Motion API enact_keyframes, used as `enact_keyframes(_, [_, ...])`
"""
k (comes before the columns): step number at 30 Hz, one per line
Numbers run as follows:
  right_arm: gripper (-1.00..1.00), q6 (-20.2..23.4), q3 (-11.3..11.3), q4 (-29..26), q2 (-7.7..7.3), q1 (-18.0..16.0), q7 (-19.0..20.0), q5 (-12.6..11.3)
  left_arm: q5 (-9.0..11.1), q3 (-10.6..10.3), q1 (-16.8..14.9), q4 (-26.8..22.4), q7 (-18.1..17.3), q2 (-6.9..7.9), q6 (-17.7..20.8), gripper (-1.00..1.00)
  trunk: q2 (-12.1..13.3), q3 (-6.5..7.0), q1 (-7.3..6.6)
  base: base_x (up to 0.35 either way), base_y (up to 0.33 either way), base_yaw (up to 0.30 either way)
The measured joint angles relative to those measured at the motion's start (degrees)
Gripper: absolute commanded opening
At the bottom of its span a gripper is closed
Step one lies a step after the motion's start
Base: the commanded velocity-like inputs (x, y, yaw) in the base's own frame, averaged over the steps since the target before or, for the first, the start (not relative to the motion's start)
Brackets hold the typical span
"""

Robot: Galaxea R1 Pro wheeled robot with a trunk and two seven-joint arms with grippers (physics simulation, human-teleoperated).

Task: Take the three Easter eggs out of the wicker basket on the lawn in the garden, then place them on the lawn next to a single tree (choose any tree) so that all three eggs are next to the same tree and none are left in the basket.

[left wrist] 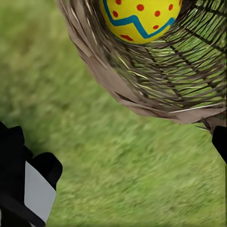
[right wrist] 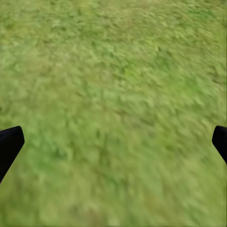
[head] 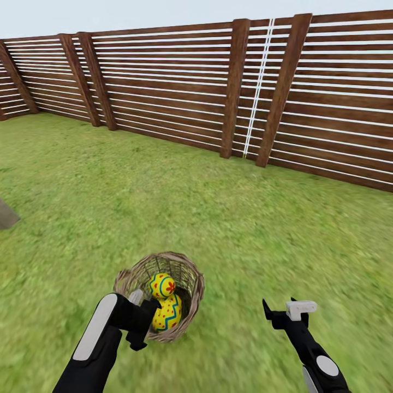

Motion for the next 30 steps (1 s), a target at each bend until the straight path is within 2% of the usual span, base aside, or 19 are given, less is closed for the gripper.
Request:
enact_keyframes(8, [1.00, 0.00, 0.02, 0.00, 0.00, 0.00, -0.02, 0.00, 0.00, 0.21, 0.00, 0.00, -0.47, -0.04, -0.06, 1.00, 0.00, 0.00, 0.02, 0.016, -0.004, 0.000])
enact_keyframes(13, [1.00, 0.06, 0.02, 0.00, 0.00, 0.00, -0.03, 0.00, 0.19, 1.43, 0.00, -0.20, -4.97, 0.00, -1.75, 1.00, 0.00, 0.00, 0.02, 0.000, 0.000, 0.000])
enact_keyframes(18, [1.00, 0.08, 0.01, 0.09, 0.00, 0.00, -0.04, 0.00, 0.16, 1.82, 0.00, -0.15, -5.99, 0.11, -2.22, 1.00, 0.00, 0.00, 0.02, 0.000, 0.000, 0.000])
enact_keyframes(20, [1.00, 0.07, -0.01, 0.09, 0.00, 0.00, -0.04, 0.00, 0.14, 2.02, 0.00, -0.02, -5.38, 0.21, -2.34, 1.00, 0.00, 0.00, 0.02, 0.000, 0.000, 0.000])
enact_keyframes(22, [1.00, 0.06, 0.01, 0.09, 0.00, 0.00, -0.04, 0.00, 0.17, 3.59, 0.00, 0.27, -3.50, 0.12, -2.36, 1.00, 0.00, 0.00, 0.02, 0.000, 0.000, 0.000])
enact_keyframes(25, [1.00, 0.07, 0.01, 0.14, 0.00, 0.00, -0.04, 0.00, 0.13, 4.69, 0.00, 0.41, -0.95, -0.01, -2.59, 1.00, 0.00, 0.00, 0.02, 0.000, 0.000, 0.000])
enact_keyframes(30, [1.00, 0.06, 0.02, 0.18, 0.03, 0.00, -0.04, 0.00, 0.85, 4.74, 0.00, 0.43, 3.21, -0.06, -7.52, 1.00, 0.00, 0.00, 0.02, 0.000, 0.000, 0.000])
